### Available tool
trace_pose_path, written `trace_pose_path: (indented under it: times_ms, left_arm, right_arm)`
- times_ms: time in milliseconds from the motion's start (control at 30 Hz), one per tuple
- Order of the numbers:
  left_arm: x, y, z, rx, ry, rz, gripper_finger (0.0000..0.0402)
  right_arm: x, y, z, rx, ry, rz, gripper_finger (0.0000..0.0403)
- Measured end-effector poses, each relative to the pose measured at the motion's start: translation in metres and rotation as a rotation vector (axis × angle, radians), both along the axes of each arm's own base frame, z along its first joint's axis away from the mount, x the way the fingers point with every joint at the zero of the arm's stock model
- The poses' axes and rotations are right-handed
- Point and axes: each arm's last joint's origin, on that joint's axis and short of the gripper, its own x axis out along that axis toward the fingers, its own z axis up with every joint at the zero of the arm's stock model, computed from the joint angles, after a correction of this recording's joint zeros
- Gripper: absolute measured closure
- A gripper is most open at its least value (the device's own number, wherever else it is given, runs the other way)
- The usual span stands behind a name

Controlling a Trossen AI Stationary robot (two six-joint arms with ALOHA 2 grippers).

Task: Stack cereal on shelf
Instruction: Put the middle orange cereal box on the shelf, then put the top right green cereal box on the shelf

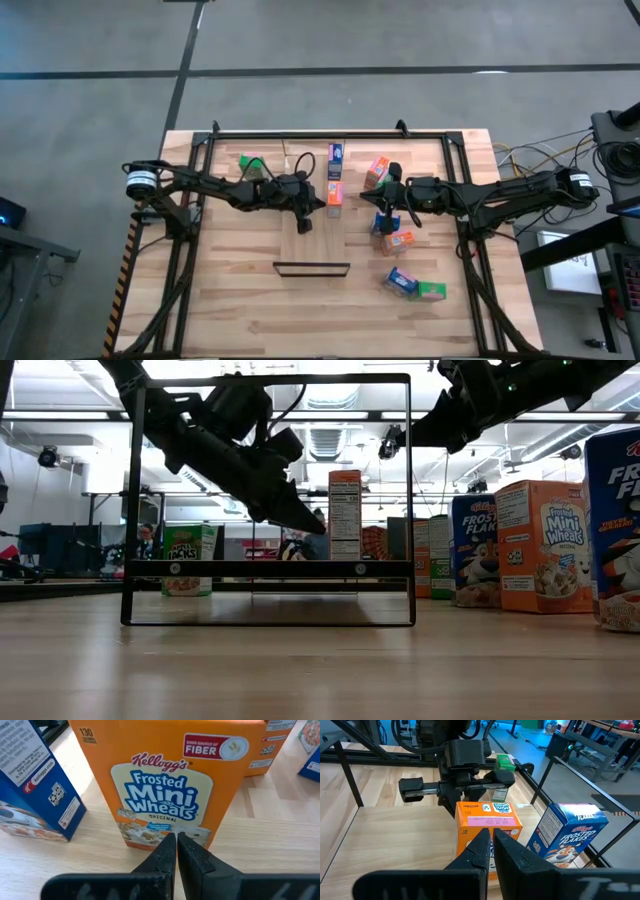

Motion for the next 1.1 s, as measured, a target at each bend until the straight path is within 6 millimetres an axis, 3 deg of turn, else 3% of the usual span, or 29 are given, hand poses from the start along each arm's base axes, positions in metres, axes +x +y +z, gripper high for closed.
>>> trace_pose_path:
  times_ms: [333,500,933,1100]
  left_arm:
    - [-0.002,-0.003,0.002,-0.029,0.009,0.006,0.0401]
    - [-0.008,-0.012,0.016,-0.011,0.005,-0.055,0.0401]
    - [-0.049,-0.020,0.072,0.158,-0.013,-0.163,0.0401]
    - [-0.071,-0.022,0.084,0.225,-0.069,-0.186,0.0401]
  right_arm:
    - [0.000,0.000,0.000,0.006,-0.001,-0.001,0.0390]
    - [0.000,0.000,-0.001,0.030,0.000,-0.009,0.0390]
    - [0.002,0.000,0.009,0.214,-0.073,-0.058,0.0390]
    - [0.002,0.000,0.011,0.318,-0.102,-0.086,0.0390]
